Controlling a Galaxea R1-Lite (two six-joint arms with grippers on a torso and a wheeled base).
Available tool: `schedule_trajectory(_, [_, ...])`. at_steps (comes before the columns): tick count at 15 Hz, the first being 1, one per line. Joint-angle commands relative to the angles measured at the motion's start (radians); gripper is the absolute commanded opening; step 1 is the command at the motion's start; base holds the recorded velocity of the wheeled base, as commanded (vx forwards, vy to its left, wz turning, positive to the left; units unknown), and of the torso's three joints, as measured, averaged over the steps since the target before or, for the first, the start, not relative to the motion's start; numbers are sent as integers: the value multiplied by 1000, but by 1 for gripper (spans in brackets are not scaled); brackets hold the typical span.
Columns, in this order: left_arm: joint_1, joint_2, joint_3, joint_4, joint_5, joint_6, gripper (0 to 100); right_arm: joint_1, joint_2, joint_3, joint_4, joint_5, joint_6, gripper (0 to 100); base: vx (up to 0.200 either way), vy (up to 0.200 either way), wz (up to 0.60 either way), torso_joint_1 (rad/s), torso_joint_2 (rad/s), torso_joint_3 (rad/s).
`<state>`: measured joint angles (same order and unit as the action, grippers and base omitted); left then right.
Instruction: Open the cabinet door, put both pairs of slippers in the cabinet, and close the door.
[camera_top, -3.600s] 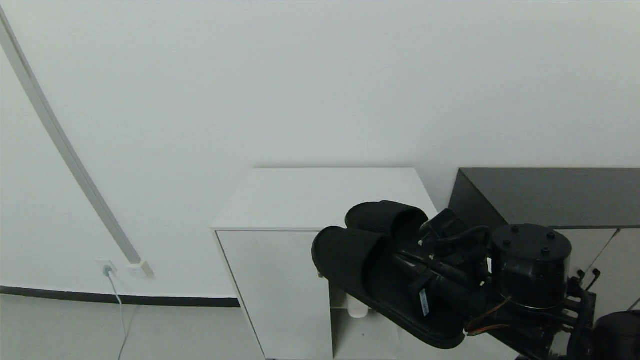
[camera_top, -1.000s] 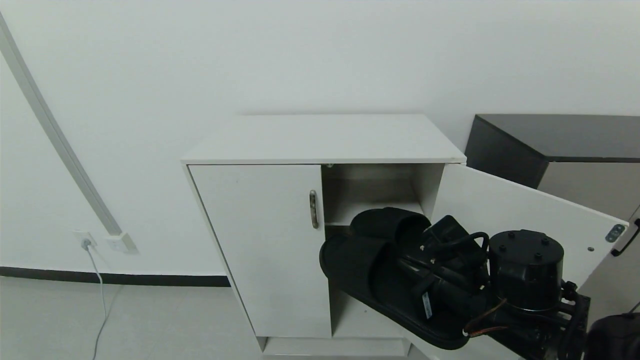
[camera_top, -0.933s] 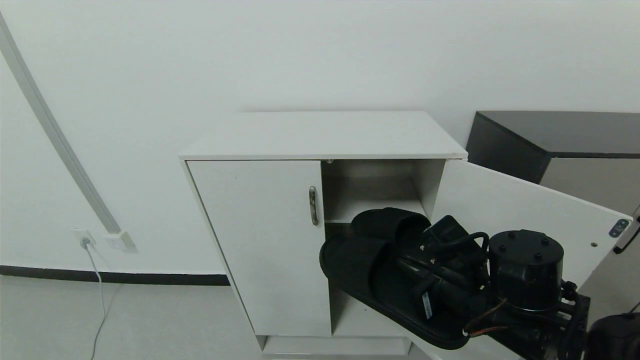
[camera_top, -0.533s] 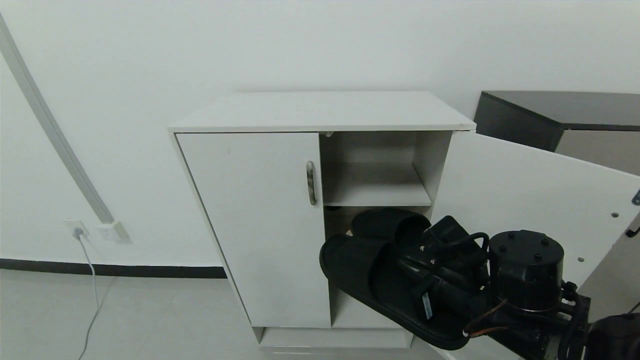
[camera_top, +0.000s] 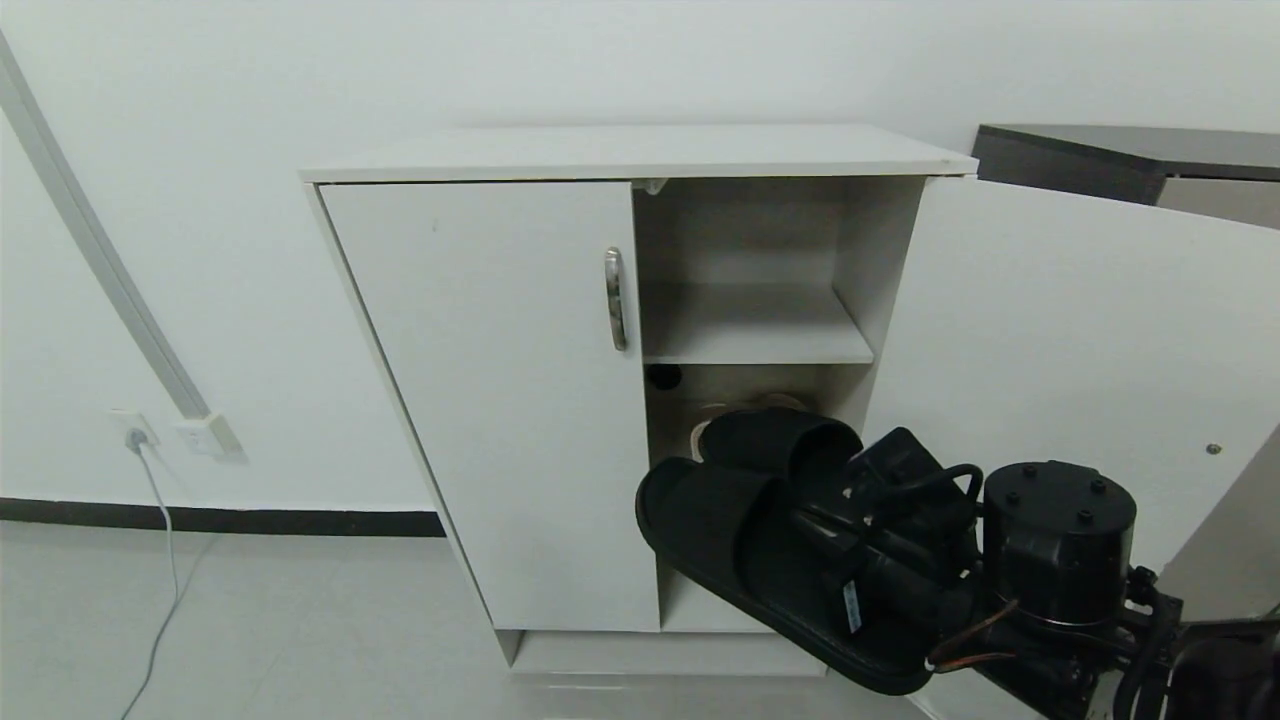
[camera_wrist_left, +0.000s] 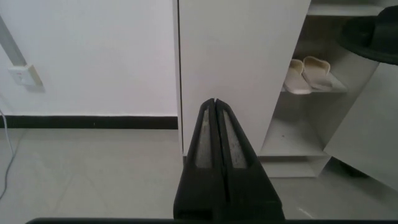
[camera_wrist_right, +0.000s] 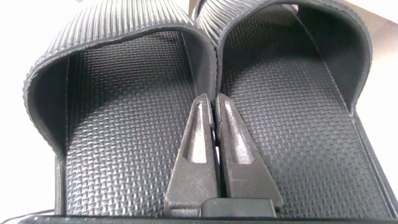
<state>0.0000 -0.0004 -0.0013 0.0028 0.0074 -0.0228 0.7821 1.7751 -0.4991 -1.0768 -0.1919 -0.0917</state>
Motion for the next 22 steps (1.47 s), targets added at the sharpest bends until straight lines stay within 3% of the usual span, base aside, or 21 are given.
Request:
schedule_trajectory(1, [0,0,0,-1,0,0,0,0,14,5,-17,-1,0,0,0,0,0,-2,71,46])
schedule_trajectory(7, [0,0,0,-1,2,0,0,0,90,-15,-89,-24,-5,0,0,0,0,-3,56,41])
schedule_trajectory(9, [0,0,0,-1,2,0,0,20,142,-96,-92,-193,-2,0,0,0,0,1,35,21])
schedule_trajectory(11, [0,0,0,-1,2,0,0,54,179,-174,-75,-294,7,0,0,0,0,0,0,0])
schedule_trajectory(15, [0,0,0,-1,2,0,0,144,170,-340,169,-517,135,0,0,0,0,0,0,0])
schedule_trajectory(19, [0,0,0,-1,0,0,0,170,125,-357,210,-544,141,0,0,0,0,0,0,0])
schedule_trajectory(22, [0,0,0,-1,0,0,0,155,122,-435,259,-621,141,0,0,0,0,0,0,0])
